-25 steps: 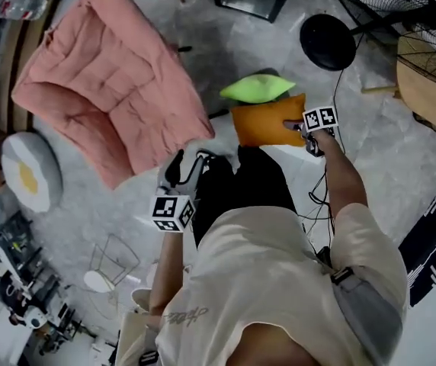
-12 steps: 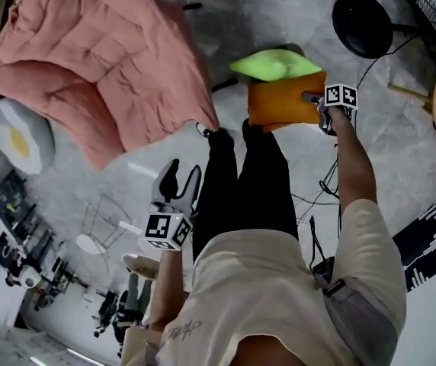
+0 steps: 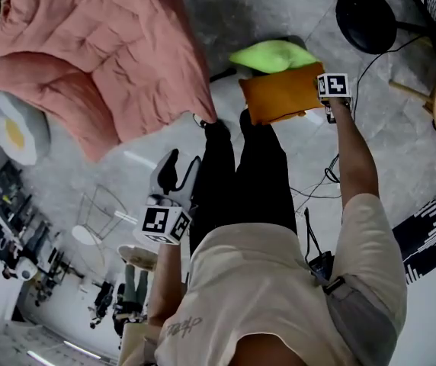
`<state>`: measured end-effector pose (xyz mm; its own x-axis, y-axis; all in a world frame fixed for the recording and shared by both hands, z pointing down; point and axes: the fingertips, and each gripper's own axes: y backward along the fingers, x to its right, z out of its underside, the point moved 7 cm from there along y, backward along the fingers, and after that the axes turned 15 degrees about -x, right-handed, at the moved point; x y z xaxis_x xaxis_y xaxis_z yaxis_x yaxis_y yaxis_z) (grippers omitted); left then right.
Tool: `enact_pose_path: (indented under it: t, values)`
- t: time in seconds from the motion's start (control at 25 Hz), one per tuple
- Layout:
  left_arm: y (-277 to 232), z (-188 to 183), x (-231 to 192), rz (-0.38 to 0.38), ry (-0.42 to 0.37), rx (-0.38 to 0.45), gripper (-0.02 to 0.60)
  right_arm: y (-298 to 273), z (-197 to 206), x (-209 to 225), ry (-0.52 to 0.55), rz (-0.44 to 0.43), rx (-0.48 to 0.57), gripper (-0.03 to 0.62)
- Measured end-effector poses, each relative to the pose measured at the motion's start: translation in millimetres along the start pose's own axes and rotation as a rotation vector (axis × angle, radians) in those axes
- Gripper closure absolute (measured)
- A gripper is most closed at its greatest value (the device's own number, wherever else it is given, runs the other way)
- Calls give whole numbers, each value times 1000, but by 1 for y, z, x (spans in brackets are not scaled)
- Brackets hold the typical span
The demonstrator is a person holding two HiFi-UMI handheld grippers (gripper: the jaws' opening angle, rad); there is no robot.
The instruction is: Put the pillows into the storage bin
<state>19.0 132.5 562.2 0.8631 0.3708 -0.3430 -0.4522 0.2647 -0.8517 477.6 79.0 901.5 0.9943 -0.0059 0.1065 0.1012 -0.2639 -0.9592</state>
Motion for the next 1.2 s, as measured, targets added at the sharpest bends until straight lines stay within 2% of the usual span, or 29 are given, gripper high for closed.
enact_pose_path:
  t: [0.12,0.28,0.52,0.8,0.96,1.2]
  values:
    - [0,-6,-1,1,-10,7,337,3,1,-20,67,-40,3,336]
    - [-2,-10,-1,18,-20,40,337,16,8,-38,87,-82,33,336]
    - [0,-15,0,22,-50,96,337,63,29,-88,161,-205,154,336]
    - [17,-38,4,13,-76,230,339,153,54,-133,328,-227,332,375]
    - [43,-48,-4,3,-113,296,342,218,65,-175,427,-228,457,422]
    - [91,-57,-27,-77,-142,376,388,312,88,-228,469,-254,688,492]
